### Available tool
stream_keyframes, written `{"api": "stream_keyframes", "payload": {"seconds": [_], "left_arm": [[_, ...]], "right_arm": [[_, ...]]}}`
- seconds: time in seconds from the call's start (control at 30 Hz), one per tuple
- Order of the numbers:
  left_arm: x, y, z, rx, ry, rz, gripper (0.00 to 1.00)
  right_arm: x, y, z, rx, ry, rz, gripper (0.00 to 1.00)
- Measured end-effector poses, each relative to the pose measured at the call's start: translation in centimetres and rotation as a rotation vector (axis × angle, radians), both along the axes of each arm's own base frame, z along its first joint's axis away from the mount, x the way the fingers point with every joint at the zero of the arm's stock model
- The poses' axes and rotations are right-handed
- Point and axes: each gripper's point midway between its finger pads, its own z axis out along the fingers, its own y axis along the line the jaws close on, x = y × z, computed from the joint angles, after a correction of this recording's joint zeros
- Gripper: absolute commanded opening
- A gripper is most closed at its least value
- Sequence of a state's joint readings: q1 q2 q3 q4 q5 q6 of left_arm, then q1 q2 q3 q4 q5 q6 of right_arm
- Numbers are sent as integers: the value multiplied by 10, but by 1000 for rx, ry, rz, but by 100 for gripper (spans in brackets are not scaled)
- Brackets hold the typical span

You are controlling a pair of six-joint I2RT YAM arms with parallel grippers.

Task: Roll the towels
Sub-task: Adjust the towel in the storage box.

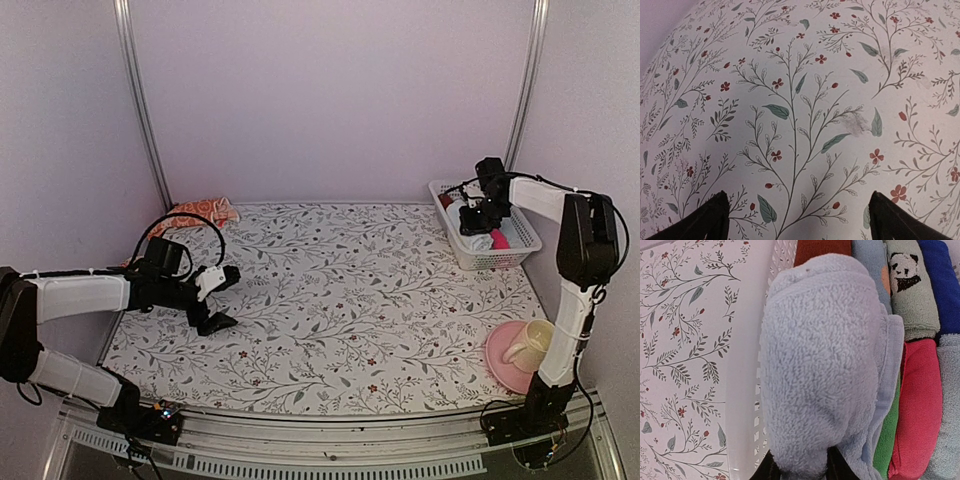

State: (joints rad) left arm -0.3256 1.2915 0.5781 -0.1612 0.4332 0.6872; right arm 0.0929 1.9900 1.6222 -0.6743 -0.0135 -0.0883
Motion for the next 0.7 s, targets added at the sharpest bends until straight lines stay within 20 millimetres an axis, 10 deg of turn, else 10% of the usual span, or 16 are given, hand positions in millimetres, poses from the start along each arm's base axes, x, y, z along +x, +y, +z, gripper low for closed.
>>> {"api": "stream_keyframes", "payload": {"seconds": [0.7], "left_arm": [[0,0,1,-2,-5,0,97]], "right_arm": [[-6,0,5,37,-67,-60,72]]}}
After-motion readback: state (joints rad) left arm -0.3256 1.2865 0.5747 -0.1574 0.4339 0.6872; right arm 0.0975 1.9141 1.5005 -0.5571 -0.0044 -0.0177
